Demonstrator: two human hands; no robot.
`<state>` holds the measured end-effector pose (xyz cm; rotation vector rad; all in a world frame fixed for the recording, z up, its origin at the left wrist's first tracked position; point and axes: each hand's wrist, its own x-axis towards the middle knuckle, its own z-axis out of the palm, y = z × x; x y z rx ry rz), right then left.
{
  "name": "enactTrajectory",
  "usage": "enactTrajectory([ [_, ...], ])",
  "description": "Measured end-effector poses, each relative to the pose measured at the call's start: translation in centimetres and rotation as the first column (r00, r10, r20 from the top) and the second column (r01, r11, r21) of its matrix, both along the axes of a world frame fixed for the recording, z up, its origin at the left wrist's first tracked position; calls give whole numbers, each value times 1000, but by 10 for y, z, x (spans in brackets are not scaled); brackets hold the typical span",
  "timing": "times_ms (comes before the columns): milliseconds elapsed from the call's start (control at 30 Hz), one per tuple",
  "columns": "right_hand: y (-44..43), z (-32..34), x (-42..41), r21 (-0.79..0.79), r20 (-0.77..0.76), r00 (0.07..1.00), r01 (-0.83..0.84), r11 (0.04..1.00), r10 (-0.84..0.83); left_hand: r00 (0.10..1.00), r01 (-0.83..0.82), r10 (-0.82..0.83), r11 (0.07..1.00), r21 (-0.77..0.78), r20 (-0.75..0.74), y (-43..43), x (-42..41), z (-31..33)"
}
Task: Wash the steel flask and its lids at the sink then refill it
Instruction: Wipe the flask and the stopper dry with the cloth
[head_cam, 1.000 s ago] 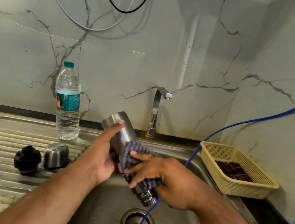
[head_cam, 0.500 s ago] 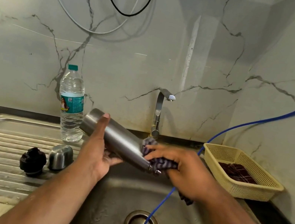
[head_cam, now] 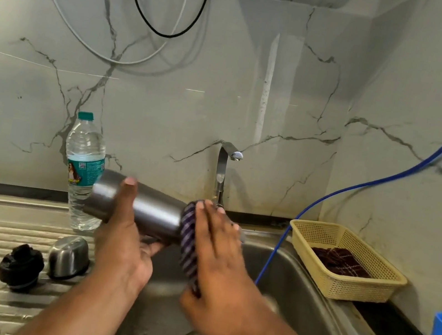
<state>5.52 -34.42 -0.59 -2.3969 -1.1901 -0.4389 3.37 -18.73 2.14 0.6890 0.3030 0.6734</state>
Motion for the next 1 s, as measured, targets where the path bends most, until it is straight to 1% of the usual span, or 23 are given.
enactTrajectory([
  [67,10,-4,-6,-70,47,999,19,997,-15,999,-13,15,998,-62,31,6,-1,1],
  [133,13,-4,-4,-122,119,992,60,991,-46,1000,14,-12,995,-103,20,7,-2,-1],
  [200,11,0,2,-135,164,984,89,987,-67,999,51,-52,993,-108,-5,4,-1,-1],
  [300,0,5,12,-26,246,960,143,989,-132,992,125,-125,990,-61,-1,-4,-2,1],
  [400,-6,8,21,84,371,898,221,972,-236,984,177,-177,984,14,31,-5,-1,0],
  [467,-11,12,26,108,350,904,221,969,-245,984,169,-175,980,102,46,-4,-1,0],
  [500,-15,16,27,107,277,935,197,975,-219,984,156,-167,974,165,55,-3,-1,0],
  [533,-21,20,28,103,161,970,165,981,-181,984,147,-167,961,236,68,-3,-2,0],
  [567,-28,23,29,101,23,992,123,987,-126,981,148,-178,940,308,73,-2,-2,0],
  [600,-35,25,30,104,-138,989,71,992,-56,979,148,-190,916,372,79,-1,-2,-2],
  [633,-42,27,32,126,-294,955,7,992,31,975,147,-203,898,415,93,-1,-1,-4],
  [667,-48,29,33,167,-428,896,-50,985,118,969,149,-220,884,444,112,-2,0,-5],
  [700,-52,31,33,204,-528,828,-89,975,186,961,150,-239,874,462,140,-3,-1,-5],
  [733,-53,31,33,225,-587,777,-114,968,228,957,139,-239,875,464,164,-3,-1,-5],
  [767,-51,29,31,225,-604,762,-119,967,234,960,119,-219,884,452,174,-6,-2,-4],
  [800,-46,25,28,219,-587,781,-102,970,215,969,90,-179,899,429,172,-9,-3,-3],
  [833,-40,21,25,216,-523,834,-70,974,175,979,60,-131,919,390,158,-12,-4,-1],
  [867,-32,16,22,211,-413,903,-37,977,124,986,23,-76,944,330,148,-13,-4,-1],
  [900,-24,10,20,192,-270,960,-17,981,70,990,-18,-17,967,252,137,-13,-5,-1],
  [933,-17,5,20,149,-115,993,-6,989,24,992,-52,31,984,171,121,-9,-5,-2],
  [967,-12,1,21,104,43,999,-3,995,-1,993,-67,57,993,95,106,-5,-5,-2],
  [1000,-8,-2,23,73,178,984,-5,997,-8,993,-63,59,997,34,107,0,-6,-1],
])
